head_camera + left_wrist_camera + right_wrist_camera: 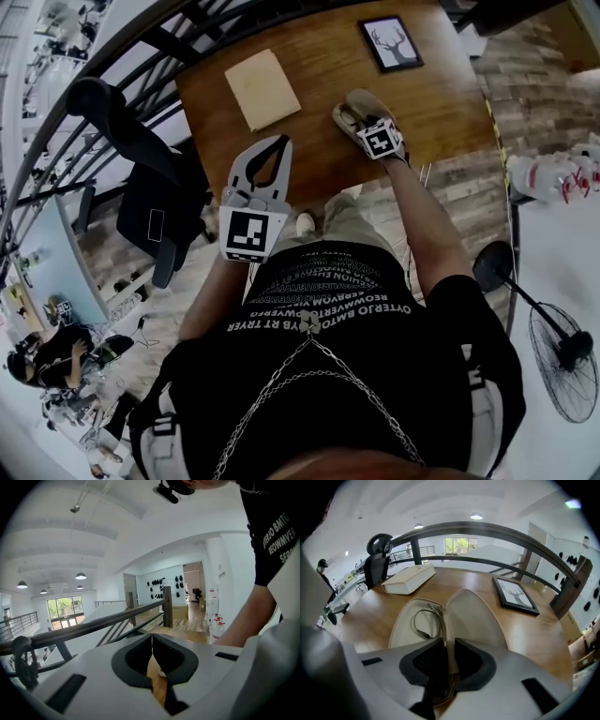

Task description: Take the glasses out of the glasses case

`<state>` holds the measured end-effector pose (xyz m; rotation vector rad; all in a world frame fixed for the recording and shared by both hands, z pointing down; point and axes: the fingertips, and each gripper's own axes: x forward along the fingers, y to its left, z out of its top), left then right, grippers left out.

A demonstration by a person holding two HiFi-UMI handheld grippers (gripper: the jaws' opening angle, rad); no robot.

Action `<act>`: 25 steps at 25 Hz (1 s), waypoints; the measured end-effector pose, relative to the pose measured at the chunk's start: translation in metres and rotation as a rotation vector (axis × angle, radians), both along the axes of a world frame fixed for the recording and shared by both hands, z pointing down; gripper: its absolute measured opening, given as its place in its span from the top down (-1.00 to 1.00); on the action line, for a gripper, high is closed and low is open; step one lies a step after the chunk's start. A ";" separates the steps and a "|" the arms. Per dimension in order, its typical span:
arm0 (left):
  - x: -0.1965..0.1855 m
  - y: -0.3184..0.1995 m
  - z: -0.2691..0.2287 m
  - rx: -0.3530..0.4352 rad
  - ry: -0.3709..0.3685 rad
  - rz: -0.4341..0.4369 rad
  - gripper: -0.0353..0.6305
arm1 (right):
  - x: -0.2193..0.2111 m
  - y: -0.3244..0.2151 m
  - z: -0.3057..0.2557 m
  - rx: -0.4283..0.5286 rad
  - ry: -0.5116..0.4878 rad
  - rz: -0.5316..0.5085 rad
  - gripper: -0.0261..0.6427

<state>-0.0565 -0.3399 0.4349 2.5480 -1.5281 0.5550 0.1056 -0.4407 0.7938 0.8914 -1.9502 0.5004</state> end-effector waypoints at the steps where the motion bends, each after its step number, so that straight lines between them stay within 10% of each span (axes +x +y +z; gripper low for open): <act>1: -0.002 0.001 0.000 -0.002 0.005 -0.006 0.81 | 0.000 0.000 0.000 0.006 0.018 -0.012 0.70; 13: -0.008 0.010 0.002 -0.011 -0.009 -0.006 0.81 | -0.007 0.008 -0.002 0.020 0.031 -0.086 0.83; 25: -0.018 0.017 -0.009 0.015 0.018 -0.011 0.81 | 0.007 0.004 -0.057 0.101 -0.118 0.058 0.84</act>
